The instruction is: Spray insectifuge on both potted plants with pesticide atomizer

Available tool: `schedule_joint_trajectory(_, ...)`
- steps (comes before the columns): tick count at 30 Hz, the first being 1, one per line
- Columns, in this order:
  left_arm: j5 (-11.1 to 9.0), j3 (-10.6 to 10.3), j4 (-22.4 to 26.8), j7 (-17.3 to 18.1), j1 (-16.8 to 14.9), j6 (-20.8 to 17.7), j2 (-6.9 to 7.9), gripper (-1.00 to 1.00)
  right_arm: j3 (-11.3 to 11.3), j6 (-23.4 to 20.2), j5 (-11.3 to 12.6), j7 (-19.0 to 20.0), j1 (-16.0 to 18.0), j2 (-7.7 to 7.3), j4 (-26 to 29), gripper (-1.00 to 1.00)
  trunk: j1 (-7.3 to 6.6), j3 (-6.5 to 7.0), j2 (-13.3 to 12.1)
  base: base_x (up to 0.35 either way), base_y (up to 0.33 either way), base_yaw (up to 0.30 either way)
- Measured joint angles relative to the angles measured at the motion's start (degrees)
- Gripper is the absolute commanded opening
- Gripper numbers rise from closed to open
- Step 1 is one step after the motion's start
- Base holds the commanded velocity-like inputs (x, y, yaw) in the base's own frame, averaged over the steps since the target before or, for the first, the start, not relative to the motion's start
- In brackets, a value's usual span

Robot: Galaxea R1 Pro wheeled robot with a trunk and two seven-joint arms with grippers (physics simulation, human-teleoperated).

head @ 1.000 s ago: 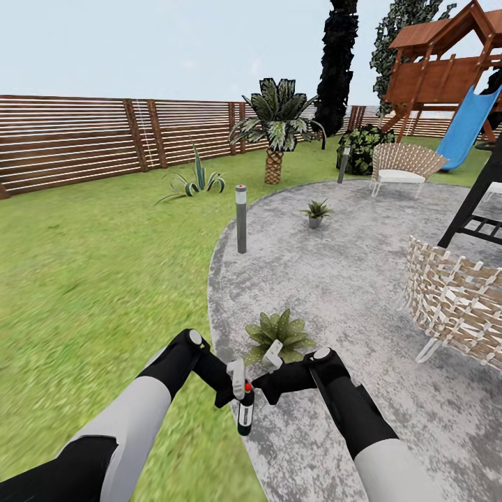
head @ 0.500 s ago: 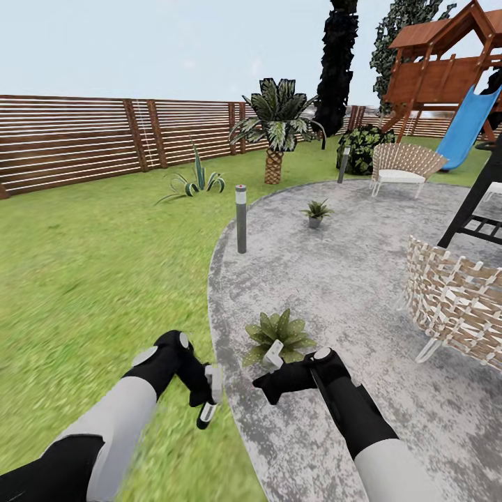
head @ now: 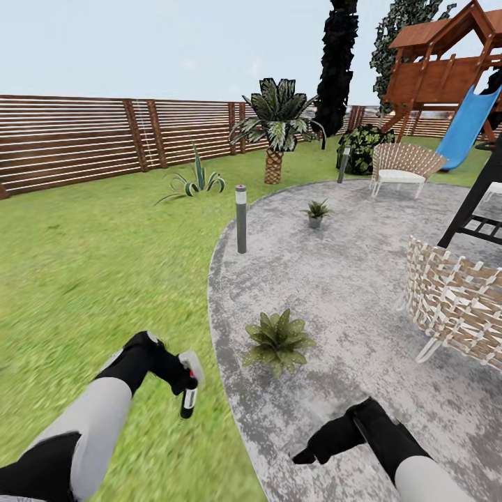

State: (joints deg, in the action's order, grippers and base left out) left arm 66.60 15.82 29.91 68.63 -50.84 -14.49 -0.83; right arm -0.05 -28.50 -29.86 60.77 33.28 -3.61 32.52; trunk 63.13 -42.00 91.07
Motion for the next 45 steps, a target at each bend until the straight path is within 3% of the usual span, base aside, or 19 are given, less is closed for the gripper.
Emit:
schedule_joint_trajectory(1, 0.0, 2.9, 0.0, -0.6, 0.0, 0.0, -0.03, -1.00, -0.9, 1.2, 0.0, -1.0, 0.0, -0.51, -1.8, 1.00, 0.00, 0.00, 0.0, 0.000, 0.000, 0.000)
schedule_joint_trajectory(2, -0.1, 7.2, 0.0, -1.3, 0.0, 0.0, -0.07, -1.00, -2.2, 2.9, 0.0, -3.9, -0.2, -1.28, -4.3, 1.00, 0.00, 0.00, 0.0, 0.000, 0.000, 0.000)
schedule_joint_trajectory(3, -0.1, 10.1, 0.0, -1.9, 0.0, 0.0, -0.09, -1.00, -2.9, 4.1, 0.1, -6.7, -0.3, -1.75, -5.9, 1.00, 0.00, 0.00, 0.0, 0.000, 0.000, 0.000)
schedule_joint_trajectory(4, -0.1, 15.5, -0.1, -3.8, 0.1, 0.0, -0.15, -1.00, -3.7, 6.7, 0.2, -13.6, -0.4, -2.27, -8.6, 1.00, 0.00, 0.00, 0.0, 0.000, 0.000, 0.000)
schedule_joint_trajectory(5, 0.0, 18.2, -0.1, -5.7, 0.1, 0.0, -0.23, -1.00, -3.9, 8.2, 0.3, -17.4, -0.4, -2.41, -9.6, 1.00, 0.00, 0.00, 0.0, 0.000, 0.000, 0.000)
schedule_joint_trajectory(6, 0.1, 21.9, -0.4, -9.7, 0.5, 0.0, -0.35, -1.00, -4.2, 10.6, 0.4, -22.7, -0.4, -2.54, -10.7, 1.00, 0.00, 0.00, 0.0, 0.000, 0.000, 0.000)
schedule_joint_trajectory(9, 0.2, 29.8, -3.7, -22.9, 2.1, 0.2, -0.59, -1.00, -4.8, 16.3, 0.7, -35.1, -0.4, -2.58, -11.6, 1.00, 0.00, 0.00, 0.0, 0.000, 0.000, 0.000)
schedule_joint_trajectory(10, 0.2, 31.5, -5.0, -26.8, 2.5, 0.3, -0.59, -1.00, -5.7, 17.6, 1.3, -38.2, -0.4, -2.59, -11.7, 1.00, 0.00, 0.00, 0.0, 0.000, 0.000, 0.000)
schedule_joint_trajectory(11, 0.2, 33.8, -7.0, -32.2, 2.9, 0.8, -0.59, -1.00, -8.3, 19.3, 3.0, -42.2, -0.4, -2.59, -11.8, 1.00, 0.00, 0.00, 0.0, 0.000, 0.000, 0.000)
schedule_joint_trajectory(13, 0.1, 37.2, -9.5, -40.0, 4.1, 3.2, -0.59, -1.00, -14.0, 21.8, 6.5, -45.7, -0.4, -2.59, -11.8, 1.00, 0.00, -0.01, 0.0, 0.000, 0.000, 0.000)
schedule_joint_trajectory(15, -0.1, 39.9, -10.7, -44.7, 5.4, 6.0, -0.59, -1.00, -18.3, 23.3, 8.2, -46.7, -0.4, -2.59, -11.8, 1.00, 0.00, 0.00, 0.0, 0.000, 0.000, 0.000)
schedule_joint_trajectory(16, 0.0, 42.3, -11.2, -47.3, 6.2, 7.7, -0.62, -1.00, -21.2, 24.5, 8.8, -47.1, -0.5, -2.58, -11.8, 1.00, 0.00, -0.01, 0.0, 0.000, 0.000, 0.000)
schedule_joint_trajectory(17, 0.0, 45.1, -11.4, -49.2, 7.2, 9.0, -0.61, -1.00, -24.3, 26.6, 9.1, -47.2, -0.5, -2.58, -12.0, 1.00, 0.00, -0.01, 0.0, 0.000, 0.000, 0.000)
schedule_joint_trajectory(19, -0.1, 48.4, -11.6, -50.5, 8.5, 10.6, -0.60, -1.00, -27.5, 30.9, 9.4, -47.3, -0.6, -2.56, -13.4, 1.00, 0.00, -0.01, 0.0, 0.000, 0.000, 0.000)
schedule_joint_trajectory(20, 0.0, 50.9, -11.6, -51.5, 9.6, 12.3, -0.59, -1.00, -29.0, 35.7, 9.4, -47.4, -0.6, -2.53, -17.5, 1.00, 0.00, -0.02, 0.0, 0.000, 0.000, 0.000)
schedule_joint_trajectory(23, -0.2, 54.2, -11.7, -56.2, 12.7, 14.8, -0.63, -1.00, -29.9, 40.3, 9.4, -47.5, -0.6, -2.54, -24.3, 1.00, 0.00, -0.01, 0.0, 0.000, 0.000, 0.000)
schedule_joint_trajectory(26, -0.3, 55.1, -11.7, -59.0, 15.7, 15.7, -0.58, -1.00, -30.2, 41.3, 9.4, -47.2, -0.6, -2.52, -26.1, 1.00, 0.00, -0.01, 0.0, 0.000, 0.000, 0.000)
schedule_joint_trajectory(29, -0.5, 55.3, -11.7, -59.6, 17.2, 15.8, -0.36, -1.00, -30.1, 41.5, 9.4, -46.9, -0.7, -2.45, -26.4, 1.00, 0.00, 0.00, 0.0, 0.000, 0.000, 0.000)
schedule_joint_trajectory(45, -0.1, 55.3, -12.2, -59.6, 19.0, 15.8, -0.34, -1.00, -30.1, 41.5, 9.1, -47.1, -0.6, -1.92, -26.5, 1.00, 0.00, 0.00, 0.0, 0.000, 0.000, 0.000)
